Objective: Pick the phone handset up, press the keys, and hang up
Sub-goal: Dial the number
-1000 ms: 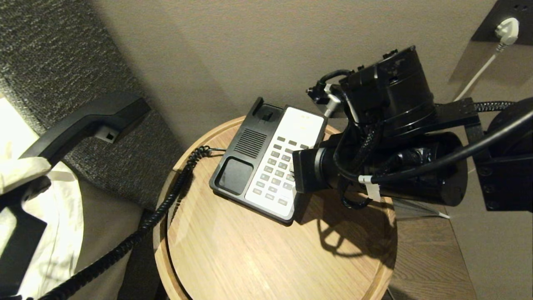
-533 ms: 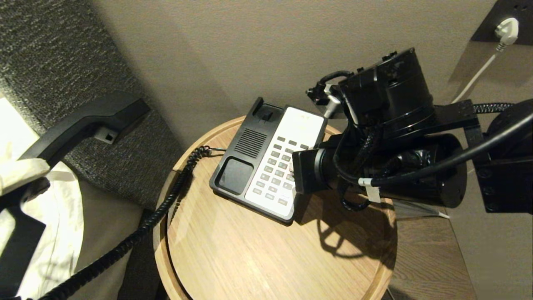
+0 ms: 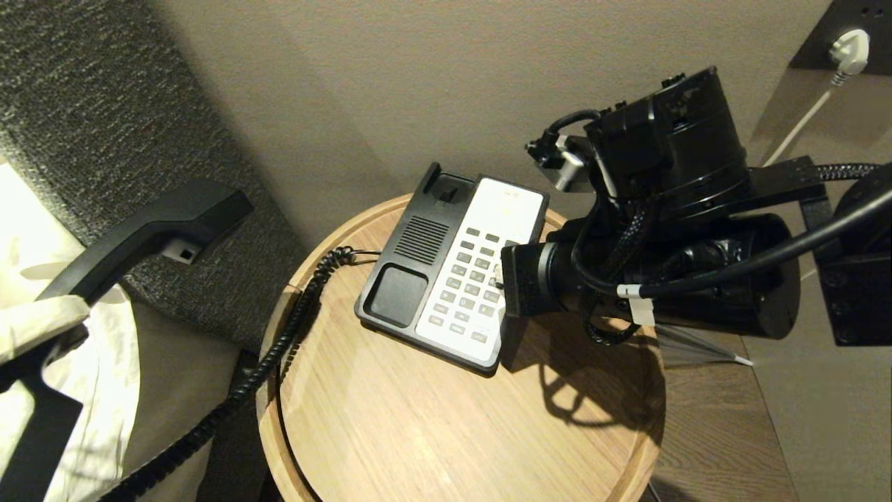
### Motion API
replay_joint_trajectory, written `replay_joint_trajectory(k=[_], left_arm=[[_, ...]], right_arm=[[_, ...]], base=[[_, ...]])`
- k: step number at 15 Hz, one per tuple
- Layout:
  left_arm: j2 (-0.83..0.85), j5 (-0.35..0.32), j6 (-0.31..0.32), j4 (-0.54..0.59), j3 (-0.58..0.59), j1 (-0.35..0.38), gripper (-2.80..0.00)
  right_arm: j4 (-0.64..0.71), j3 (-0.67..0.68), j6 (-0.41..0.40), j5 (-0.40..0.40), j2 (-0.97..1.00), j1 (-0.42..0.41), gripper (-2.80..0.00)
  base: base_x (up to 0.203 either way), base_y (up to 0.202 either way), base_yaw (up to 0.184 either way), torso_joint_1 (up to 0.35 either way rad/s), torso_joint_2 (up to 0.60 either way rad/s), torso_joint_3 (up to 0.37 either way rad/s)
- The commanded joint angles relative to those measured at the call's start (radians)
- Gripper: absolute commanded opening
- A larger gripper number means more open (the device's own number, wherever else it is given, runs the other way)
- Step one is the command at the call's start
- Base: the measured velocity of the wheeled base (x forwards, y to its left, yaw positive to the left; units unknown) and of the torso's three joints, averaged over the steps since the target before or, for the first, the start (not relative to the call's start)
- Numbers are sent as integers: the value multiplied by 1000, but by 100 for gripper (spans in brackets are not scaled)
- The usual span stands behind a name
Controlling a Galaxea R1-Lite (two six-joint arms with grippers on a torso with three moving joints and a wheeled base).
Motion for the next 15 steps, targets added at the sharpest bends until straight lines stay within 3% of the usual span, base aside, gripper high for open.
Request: replay_joint_trajectory(k=[1,15], left_arm=[[-2,2,-4,1,1,0,-280],[-3,0,-4,1,-8,0,-280]], right_arm=[[-1,-1,3,3,-9,1,-280],[5,30,6,19,-9,35,-280]], base=[[0,0,0,0,0,0],[0,0,0,0,0,0]])
